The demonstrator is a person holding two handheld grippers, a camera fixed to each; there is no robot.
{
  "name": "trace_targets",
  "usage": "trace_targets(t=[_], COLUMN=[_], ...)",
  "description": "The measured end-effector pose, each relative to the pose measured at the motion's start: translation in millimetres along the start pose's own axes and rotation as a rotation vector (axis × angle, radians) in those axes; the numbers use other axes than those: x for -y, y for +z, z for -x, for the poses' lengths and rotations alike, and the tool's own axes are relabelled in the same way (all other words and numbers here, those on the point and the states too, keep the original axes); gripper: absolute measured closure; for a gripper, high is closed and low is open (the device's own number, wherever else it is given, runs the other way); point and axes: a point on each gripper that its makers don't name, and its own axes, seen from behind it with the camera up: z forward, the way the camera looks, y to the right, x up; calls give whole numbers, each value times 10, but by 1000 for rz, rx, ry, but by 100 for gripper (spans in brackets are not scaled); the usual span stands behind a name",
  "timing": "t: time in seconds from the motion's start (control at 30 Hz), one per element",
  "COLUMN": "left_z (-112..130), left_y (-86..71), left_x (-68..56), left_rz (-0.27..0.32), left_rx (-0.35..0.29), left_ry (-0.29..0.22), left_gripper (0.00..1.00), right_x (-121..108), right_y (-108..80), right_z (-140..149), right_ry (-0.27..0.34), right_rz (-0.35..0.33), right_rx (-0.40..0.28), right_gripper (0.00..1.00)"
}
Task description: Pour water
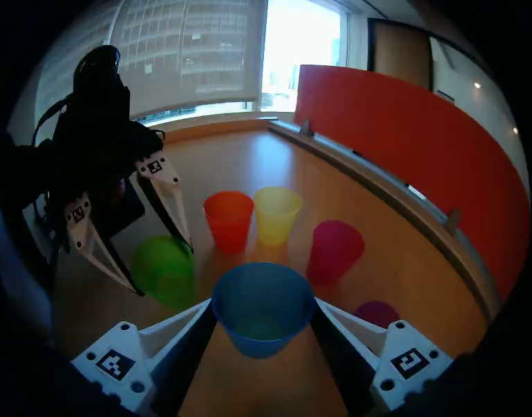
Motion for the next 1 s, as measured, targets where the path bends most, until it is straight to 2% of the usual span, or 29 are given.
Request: trace_targets(t=[0.47, 1.0], left_z=[98, 161], left_y=[38, 5], left_x=[1, 0], left_rz=[4, 7], left_rx=[22, 11], left_ry=[10, 1], left_gripper=[12, 12], right_x=[3, 52], right_y=[52, 167], right_z=[37, 100], right_ry=[-1, 3], right_rz=[5, 2], right_rx=[5, 9], right_gripper=[7, 7])
